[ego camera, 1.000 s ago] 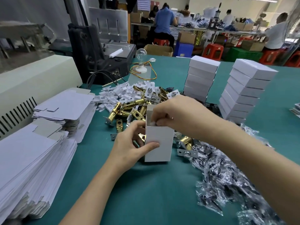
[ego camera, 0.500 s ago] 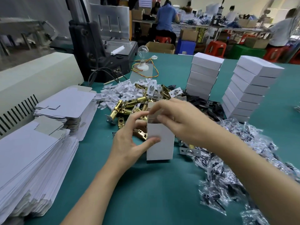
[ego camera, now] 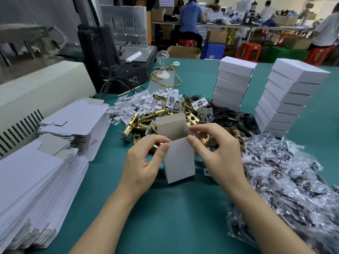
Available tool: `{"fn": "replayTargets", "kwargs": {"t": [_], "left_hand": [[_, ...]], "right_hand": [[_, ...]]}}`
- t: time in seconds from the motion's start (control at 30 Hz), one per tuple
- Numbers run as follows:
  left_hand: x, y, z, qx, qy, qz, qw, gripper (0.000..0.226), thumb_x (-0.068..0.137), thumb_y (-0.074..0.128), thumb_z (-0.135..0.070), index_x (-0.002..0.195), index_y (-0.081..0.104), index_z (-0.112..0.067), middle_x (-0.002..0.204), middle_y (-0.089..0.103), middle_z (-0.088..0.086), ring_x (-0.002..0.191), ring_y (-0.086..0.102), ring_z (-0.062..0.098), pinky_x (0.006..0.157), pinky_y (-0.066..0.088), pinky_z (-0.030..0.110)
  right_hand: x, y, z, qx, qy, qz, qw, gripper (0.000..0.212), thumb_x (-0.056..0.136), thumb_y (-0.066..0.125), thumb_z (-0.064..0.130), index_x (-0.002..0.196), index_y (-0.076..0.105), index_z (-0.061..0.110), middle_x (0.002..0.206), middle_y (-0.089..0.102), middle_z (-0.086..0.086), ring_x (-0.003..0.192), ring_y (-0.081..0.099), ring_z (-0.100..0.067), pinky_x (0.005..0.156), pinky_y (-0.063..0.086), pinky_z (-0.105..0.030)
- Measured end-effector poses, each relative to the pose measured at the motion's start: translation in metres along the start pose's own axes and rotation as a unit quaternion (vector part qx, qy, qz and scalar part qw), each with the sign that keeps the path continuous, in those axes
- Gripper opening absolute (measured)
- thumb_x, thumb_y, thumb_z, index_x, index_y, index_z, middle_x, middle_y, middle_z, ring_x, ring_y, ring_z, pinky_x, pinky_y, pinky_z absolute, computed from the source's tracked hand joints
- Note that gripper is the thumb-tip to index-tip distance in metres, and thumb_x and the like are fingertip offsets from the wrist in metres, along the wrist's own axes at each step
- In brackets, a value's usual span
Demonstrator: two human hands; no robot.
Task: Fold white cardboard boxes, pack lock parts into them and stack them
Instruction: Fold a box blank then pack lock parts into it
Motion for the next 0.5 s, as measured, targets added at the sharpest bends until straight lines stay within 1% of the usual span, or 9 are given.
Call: {"fn": "replayTargets", "kwargs": {"t": [0.07,0.13,0.17,0.23,0.3,0.33,0.4,0.43,0.5], "left_hand": [[0.0,0.0,-0.001,0.002,-0.001,0.002,1.0,0.029,0.103,0.052,-0.043,0.106,0.072,-0.022,0.103,0.073,-0.011,0.101,0.068,0.015,0.08,0.052,0.021],[0.0,0.001,-0.002,0.005,0.001,0.008,1.0,0.028,0.103,0.051,-0.043,0.109,0.071,-0.024,0.106,0.073,-0.013,0.104,0.068,0.014,0.083,0.053,0.024],[0.0,0.002,-0.003,0.005,0.004,0.011,1.0,0.025,0.104,0.051,-0.042,0.11,0.071,-0.027,0.108,0.072,-0.015,0.108,0.068,0.013,0.086,0.054,0.025],[0.0,0.005,-0.006,0.01,0.024,0.01,1.0,0.023,0.105,0.053,-0.038,0.114,0.071,-0.029,0.119,0.07,-0.017,0.121,0.065,0.012,0.094,0.053,0.026],[-0.001,0.006,-0.009,0.015,0.045,0.002,0.999,0.024,0.105,0.055,-0.033,0.116,0.074,-0.023,0.134,0.065,-0.009,0.132,0.059,0.014,0.102,0.051,0.028],[-0.001,0.006,-0.01,0.021,0.049,-0.002,0.999,0.023,0.105,0.057,-0.03,0.116,0.075,-0.02,0.138,0.063,-0.003,0.134,0.058,0.017,0.104,0.051,0.033],[-0.001,0.005,-0.013,0.038,0.069,-0.016,0.997,0.02,0.104,0.062,-0.024,0.116,0.077,-0.017,0.137,0.062,0.0,0.133,0.058,0.021,0.105,0.052,0.042],[-0.002,0.004,-0.017,0.049,0.087,-0.026,0.995,0.019,0.103,0.064,-0.021,0.117,0.076,-0.018,0.135,0.063,-0.002,0.131,0.059,0.021,0.105,0.052,0.041],[-0.004,0.002,-0.023,0.061,0.114,-0.05,0.99,0.027,0.099,0.068,-0.018,0.125,0.069,-0.025,0.131,0.063,-0.011,0.128,0.061,0.015,0.105,0.05,0.033]], "right_hand": [[-0.001,0.004,0.0,0.021,-0.003,0.004,1.0,0.016,0.092,0.076,0.021,0.108,0.075,0.022,0.105,0.071,0.015,0.103,0.065,-0.009,0.083,0.048,-0.017],[-0.001,0.007,0.0,0.025,-0.014,0.014,0.999,0.01,0.094,0.074,0.024,0.104,0.074,0.023,0.106,0.07,0.016,0.107,0.064,-0.007,0.085,0.052,-0.023],[-0.002,0.007,-0.001,0.027,-0.017,0.021,0.999,0.007,0.095,0.072,0.026,0.1,0.073,0.022,0.106,0.07,0.016,0.108,0.064,-0.006,0.085,0.053,-0.027],[-0.003,0.007,-0.002,0.033,-0.016,0.029,0.999,0.015,0.096,0.066,0.031,0.094,0.072,0.018,0.104,0.07,0.015,0.108,0.064,-0.005,0.084,0.053,-0.031],[-0.006,0.006,-0.003,0.034,-0.013,0.03,0.999,0.018,0.097,0.062,0.032,0.091,0.071,0.017,0.101,0.069,0.015,0.101,0.064,-0.004,0.08,0.052,-0.031],[-0.008,0.006,-0.003,0.034,-0.011,0.032,0.999,0.017,0.097,0.062,0.031,0.09,0.071,0.018,0.1,0.068,0.016,0.099,0.064,-0.005,0.078,0.052,-0.03],[-0.01,0.006,-0.004,0.039,-0.008,0.034,0.999,0.013,0.098,0.064,0.027,0.089,0.07,0.02,0.096,0.067,0.016,0.096,0.066,-0.007,0.075,0.053,-0.026],[-0.011,0.006,-0.004,0.043,-0.007,0.036,0.998,0.012,0.098,0.064,0.025,0.089,0.07,0.02,0.094,0.068,0.015,0.095,0.066,-0.007,0.073,0.053,-0.024],[-0.013,0.006,-0.004,0.056,0.0,0.043,0.998,0.01,0.099,0.064,0.024,0.092,0.071,0.02,0.094,0.068,0.015,0.095,0.067,-0.009,0.072,0.054,-0.022]]}}
Point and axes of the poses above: each hand's wrist, its own x-axis towards the middle knuckle, its own y-axis out of the palm, z = x × y, the point moved 6 cm from there along x, towards the middle knuckle
